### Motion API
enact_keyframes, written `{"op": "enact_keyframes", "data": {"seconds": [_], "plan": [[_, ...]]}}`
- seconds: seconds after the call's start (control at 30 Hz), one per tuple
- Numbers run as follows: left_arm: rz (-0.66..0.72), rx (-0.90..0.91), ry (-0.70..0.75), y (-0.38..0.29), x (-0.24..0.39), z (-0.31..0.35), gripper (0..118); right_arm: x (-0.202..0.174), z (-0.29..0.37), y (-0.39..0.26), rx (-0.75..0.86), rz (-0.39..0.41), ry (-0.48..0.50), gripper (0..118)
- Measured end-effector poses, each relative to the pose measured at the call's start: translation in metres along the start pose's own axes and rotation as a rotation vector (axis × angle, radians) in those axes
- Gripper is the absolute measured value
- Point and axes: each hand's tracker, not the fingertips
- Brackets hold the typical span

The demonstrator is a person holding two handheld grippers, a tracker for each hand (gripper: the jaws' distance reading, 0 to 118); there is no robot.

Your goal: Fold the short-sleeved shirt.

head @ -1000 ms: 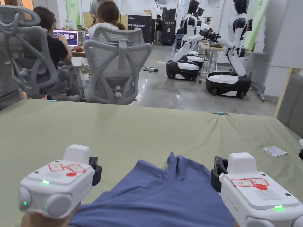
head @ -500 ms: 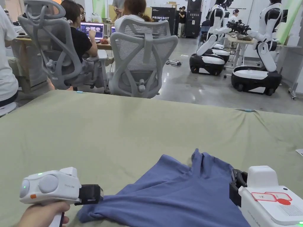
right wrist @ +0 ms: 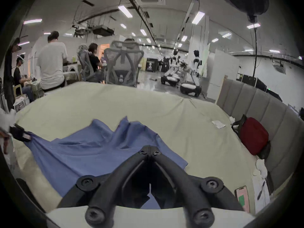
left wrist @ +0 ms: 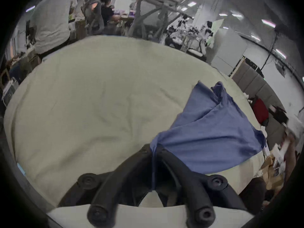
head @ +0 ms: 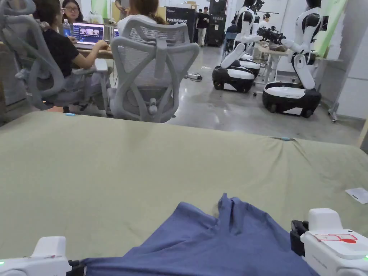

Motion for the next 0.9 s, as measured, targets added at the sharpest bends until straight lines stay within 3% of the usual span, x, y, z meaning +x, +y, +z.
{"op": "enact_keyframes", "data": {"seconds": [0.1, 0.13, 0.17, 0.2, 0.23, 0.27, 0.33, 0.4, 0.5, 0.53, 0.57, 0.7, 0.77, 0.9], "plan": [[-0.047, 0.017, 0.02, -0.001, 0.006, 0.001, 1, 0.012, -0.071, 0.007, -0.133, 0.055, 0.007, 2], [-0.059, 0.019, 0.025, -0.001, 0.007, 0.0, 1, 0.013, -0.097, 0.006, -0.168, 0.08, 0.014, 10], [-0.057, 0.019, 0.026, -0.001, 0.006, -0.002, 1, 0.017, -0.121, 0.005, -0.191, 0.086, 0.028, 34], [-0.057, 0.019, 0.026, -0.001, 0.005, -0.004, 1, 0.019, -0.143, 0.006, -0.224, 0.07, 0.046, 84], [-0.056, 0.017, 0.028, 0.0, 0.003, -0.006, 1, 0.021, -0.165, 0.007, -0.283, 0.048, 0.054, 114], [-0.055, 0.013, 0.031, 0.001, 0.002, -0.009, 1, 0.022, -0.185, 0.007, -0.306, 0.051, 0.046, 118], [-0.072, 0.002, 0.034, 0.002, 0.002, -0.014, 1, 0.026, -0.209, 0.009, -0.254, 0.054, 0.036, 107], [-0.102, -0.017, 0.051, 0.003, -0.001, -0.023, 1, 0.03, -0.233, 0.008, -0.317, 0.032, 0.02, 103], [-0.099, -0.036, 0.051, 0.005, -0.005, -0.032, 1, 0.036, -0.246, -0.005, -0.436, -0.032, 0.067, 54], [-0.101, -0.04, 0.053, 0.005, -0.005, -0.034, 1, 0.04, -0.24, -0.007, -0.408, -0.097, 0.141, 24], [-0.101, -0.04, 0.055, 0.006, -0.005, -0.035, 1, 0.037, -0.228, -0.002, -0.367, -0.102, 0.074, 1], [-0.104, -0.022, 0.064, 0.01, -0.002, -0.036, 1, 0.027, -0.186, 0.002, -0.346, -0.072, 0.126, 1], [-0.109, -0.005, 0.071, 0.013, 0.001, -0.033, 1, 0.023, -0.152, 0.008, -0.267, -0.028, 0.081, 1], [-0.14, 0.054, 0.087, 0.023, 0.012, -0.024, 1, 0.023, -0.083, 0.031, -0.115, -0.058, 0.076, 1]]}}
